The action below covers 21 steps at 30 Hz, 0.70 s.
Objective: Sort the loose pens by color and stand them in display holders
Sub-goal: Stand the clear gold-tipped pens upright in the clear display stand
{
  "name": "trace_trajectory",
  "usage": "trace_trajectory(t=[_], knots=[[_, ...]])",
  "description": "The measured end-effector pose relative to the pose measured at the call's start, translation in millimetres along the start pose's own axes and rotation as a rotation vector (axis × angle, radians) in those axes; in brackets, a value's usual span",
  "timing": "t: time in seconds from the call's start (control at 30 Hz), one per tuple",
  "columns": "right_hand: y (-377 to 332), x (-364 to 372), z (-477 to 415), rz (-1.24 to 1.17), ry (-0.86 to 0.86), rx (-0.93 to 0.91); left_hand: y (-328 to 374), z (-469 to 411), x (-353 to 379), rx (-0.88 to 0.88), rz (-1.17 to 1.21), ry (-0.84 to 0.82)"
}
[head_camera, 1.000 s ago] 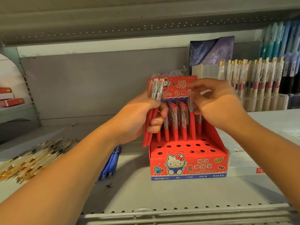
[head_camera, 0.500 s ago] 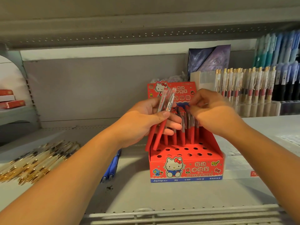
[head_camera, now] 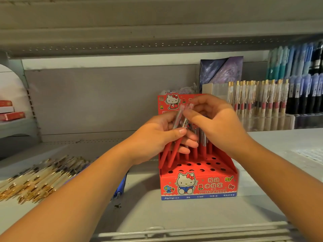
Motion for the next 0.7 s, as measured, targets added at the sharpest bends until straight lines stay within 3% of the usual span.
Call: trace_trajectory(t=[0.33, 0.47, 0.7], knots=[[-1.1, -19.3, -4.5, -0.273, 0.131, 0.085, 3.3, -1.8, -8.9, 0.033, -0.029, 0.100], [1.5, -33.1, -3.6, -0.085, 0.130, 0.059, 4.6, -1.2, -11.2, 0.044, -0.131, 0.196], [11.5, -49.0, -1.2, 0.246, 0.171, -0.020, 8.8, -3.1, -11.3, 0.010, 0.083, 0.192]])
Point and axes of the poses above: each hand's wrist, its own z-axis away from the middle knuckle, its own x-axis out of the palm, y = z × x, the point moved 3 cm from there along -z, towards the middle knuckle, and after that the axes turned 4 degrees about -y, right-handed, at the moved point
